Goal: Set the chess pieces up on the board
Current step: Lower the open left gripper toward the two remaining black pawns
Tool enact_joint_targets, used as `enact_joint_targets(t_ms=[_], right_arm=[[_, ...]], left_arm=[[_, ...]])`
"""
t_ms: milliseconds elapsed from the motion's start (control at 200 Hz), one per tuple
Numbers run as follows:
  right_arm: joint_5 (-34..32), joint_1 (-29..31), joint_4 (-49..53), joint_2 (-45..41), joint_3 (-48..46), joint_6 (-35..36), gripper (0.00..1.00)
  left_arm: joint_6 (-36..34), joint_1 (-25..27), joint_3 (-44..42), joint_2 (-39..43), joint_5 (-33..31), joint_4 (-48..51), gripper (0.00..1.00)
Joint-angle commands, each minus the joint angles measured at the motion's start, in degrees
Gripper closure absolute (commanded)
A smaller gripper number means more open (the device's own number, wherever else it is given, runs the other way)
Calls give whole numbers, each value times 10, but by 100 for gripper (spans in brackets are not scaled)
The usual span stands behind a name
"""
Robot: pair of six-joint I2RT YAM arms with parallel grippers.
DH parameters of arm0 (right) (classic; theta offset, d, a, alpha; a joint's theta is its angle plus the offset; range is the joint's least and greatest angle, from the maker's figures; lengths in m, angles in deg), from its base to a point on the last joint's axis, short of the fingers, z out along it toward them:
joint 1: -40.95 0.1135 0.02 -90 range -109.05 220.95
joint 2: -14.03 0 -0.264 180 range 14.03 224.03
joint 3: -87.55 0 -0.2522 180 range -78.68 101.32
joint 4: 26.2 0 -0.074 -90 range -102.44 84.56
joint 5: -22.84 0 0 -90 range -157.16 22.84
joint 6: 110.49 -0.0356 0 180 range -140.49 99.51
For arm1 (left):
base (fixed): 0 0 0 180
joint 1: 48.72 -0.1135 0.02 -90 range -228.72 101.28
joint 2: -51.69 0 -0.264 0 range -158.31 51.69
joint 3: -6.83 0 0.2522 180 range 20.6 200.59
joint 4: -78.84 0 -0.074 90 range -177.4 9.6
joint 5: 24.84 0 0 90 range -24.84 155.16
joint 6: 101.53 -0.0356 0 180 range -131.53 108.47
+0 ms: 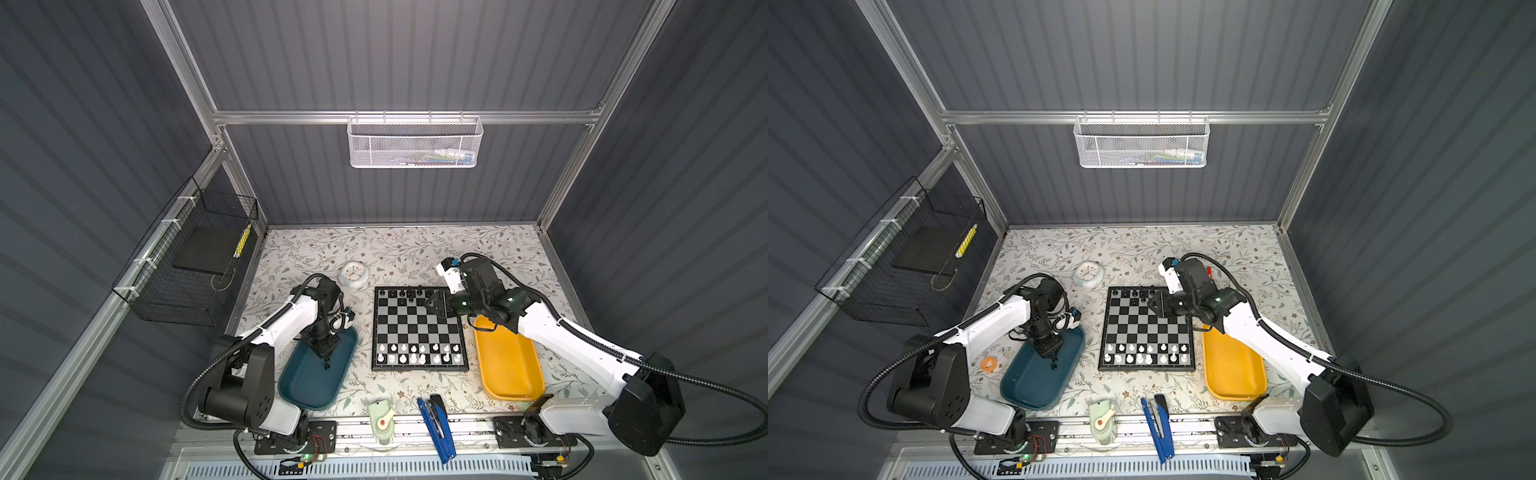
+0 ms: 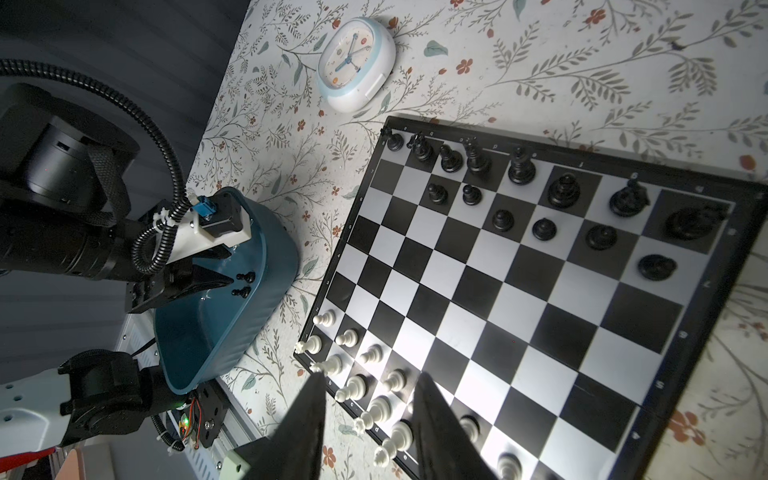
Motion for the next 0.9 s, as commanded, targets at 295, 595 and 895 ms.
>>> enact_joint_targets(t_ms=[295, 595, 895], right_arm=[[1, -2, 2, -10, -7, -4, 63], [0, -2, 2, -14, -9, -4, 63], [-1, -2, 1, -16, -12, -4, 63]], left_arm=[[-29, -3, -17, -17, 8, -5, 62], [-24, -3, -19, -26, 15, -25, 65], [-19, -3, -30, -23, 16, -29, 67]])
